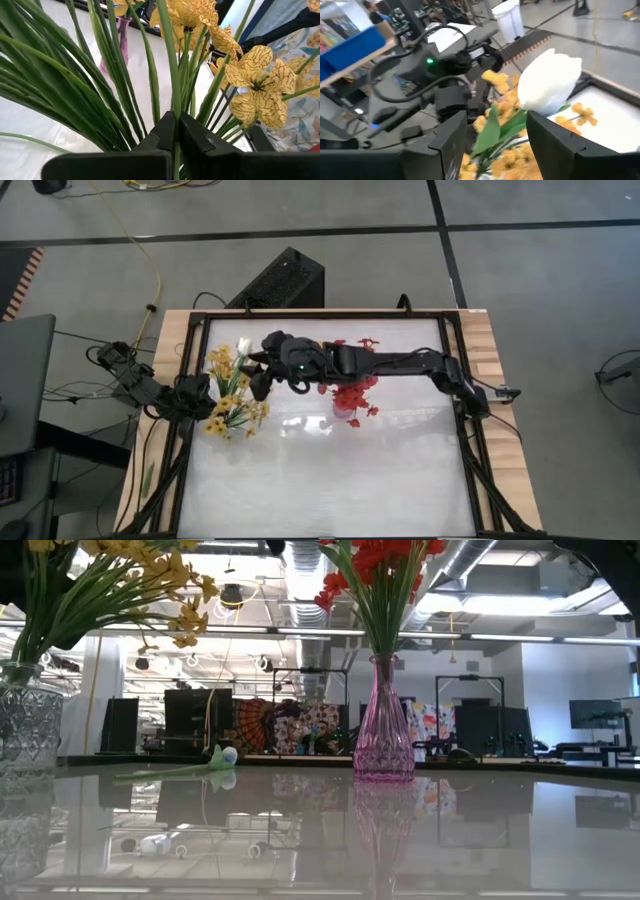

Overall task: Sort flowers into vase by color
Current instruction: Put the bottom white flower into the transparent vase

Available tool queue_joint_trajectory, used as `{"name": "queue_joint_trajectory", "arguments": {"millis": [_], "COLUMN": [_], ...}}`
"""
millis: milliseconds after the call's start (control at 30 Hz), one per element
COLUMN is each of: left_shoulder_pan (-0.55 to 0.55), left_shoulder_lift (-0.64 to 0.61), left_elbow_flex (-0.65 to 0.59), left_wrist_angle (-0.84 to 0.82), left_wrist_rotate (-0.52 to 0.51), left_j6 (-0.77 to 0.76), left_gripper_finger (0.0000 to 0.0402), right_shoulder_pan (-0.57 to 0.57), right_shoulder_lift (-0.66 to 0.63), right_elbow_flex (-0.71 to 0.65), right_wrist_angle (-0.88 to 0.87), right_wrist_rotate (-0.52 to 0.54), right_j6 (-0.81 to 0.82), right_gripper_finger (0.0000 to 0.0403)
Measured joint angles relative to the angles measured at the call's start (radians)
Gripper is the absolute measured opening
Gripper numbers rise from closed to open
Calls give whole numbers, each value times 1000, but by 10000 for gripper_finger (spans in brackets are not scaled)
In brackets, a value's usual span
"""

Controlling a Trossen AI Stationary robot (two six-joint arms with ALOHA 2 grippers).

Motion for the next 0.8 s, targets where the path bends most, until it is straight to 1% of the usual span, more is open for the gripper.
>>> {"name": "queue_joint_trajectory", "arguments": {"millis": [167, 233, 300, 367, 467, 533, 633, 800], "left_shoulder_pan": [0, 0, 0, 0, 0, 0, 0, 0], "left_shoulder_lift": [0, 0, 0, 0, 0, 0, 0, 0], "left_elbow_flex": [0, 0, 0, 0, 0, 0, 0, 0], "left_wrist_angle": [0, -1, -1, -1, -1, -1, -1, 0], "left_wrist_rotate": [0, 0, 0, 1, 1, 2, 2, 3], "left_j6": [0, 0, 0, 0, 0, 0, 0, 0], "left_gripper_finger": [0, 0, 0, 0, 0, 0, 0, 0], "right_shoulder_pan": [-17, -26, -34, -38, -37, -40, -56, -73], "right_shoulder_lift": [0, 0, -5, -11, -12, -14, -16, -11], "right_elbow_flex": [0, 0, 0, 1, 42, 55, 56, 56], "right_wrist_angle": [-1, -20, -48, -86, -173, -189, -171, -86], "right_wrist_rotate": [0, -37, -101, -124, -118, -82, -29, -26], "right_j6": [-34, -41, -78, -112, -175, -209, -242, -262], "right_gripper_finger": [223, 216, 209, 202, 191, 183, 167, 125]}}
